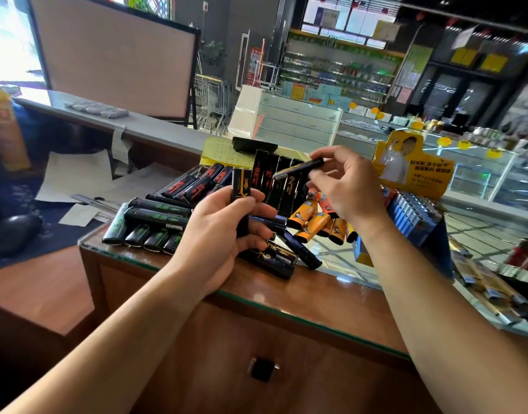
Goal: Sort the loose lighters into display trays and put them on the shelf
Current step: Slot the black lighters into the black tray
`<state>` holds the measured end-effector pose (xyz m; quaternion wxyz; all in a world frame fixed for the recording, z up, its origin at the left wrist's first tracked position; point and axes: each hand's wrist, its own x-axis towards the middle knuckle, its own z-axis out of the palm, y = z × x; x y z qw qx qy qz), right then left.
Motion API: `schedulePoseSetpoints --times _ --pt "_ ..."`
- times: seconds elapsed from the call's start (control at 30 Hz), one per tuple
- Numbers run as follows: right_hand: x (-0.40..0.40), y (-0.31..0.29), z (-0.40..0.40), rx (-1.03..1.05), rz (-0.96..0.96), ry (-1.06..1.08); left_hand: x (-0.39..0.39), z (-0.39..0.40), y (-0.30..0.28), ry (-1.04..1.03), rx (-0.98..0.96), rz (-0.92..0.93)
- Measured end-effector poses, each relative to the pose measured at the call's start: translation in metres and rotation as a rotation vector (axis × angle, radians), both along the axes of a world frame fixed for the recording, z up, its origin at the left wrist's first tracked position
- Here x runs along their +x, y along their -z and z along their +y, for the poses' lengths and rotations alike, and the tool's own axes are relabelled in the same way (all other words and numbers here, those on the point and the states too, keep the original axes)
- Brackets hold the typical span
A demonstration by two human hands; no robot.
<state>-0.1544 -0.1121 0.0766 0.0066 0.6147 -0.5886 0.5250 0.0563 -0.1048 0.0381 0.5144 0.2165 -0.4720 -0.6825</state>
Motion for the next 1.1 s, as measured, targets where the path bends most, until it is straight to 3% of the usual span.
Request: schedulePoseSetpoints --times 0.2,0.37,1.1 --pt "-0.003 0.003 -0.009 -0.113 0.291 0.176 0.001 -0.001 0.001 0.007 -0.009 0.005" --pt "-0.003 0.004 -0.018 -0.096 0.419 0.245 0.001 -0.001 0.001 0.003 -0.019 0.004" --pt "-0.004 0.024 -0.046 -0.031 0.64 0.41 0.002 0.0 0.0 0.018 -0.012 0.005"
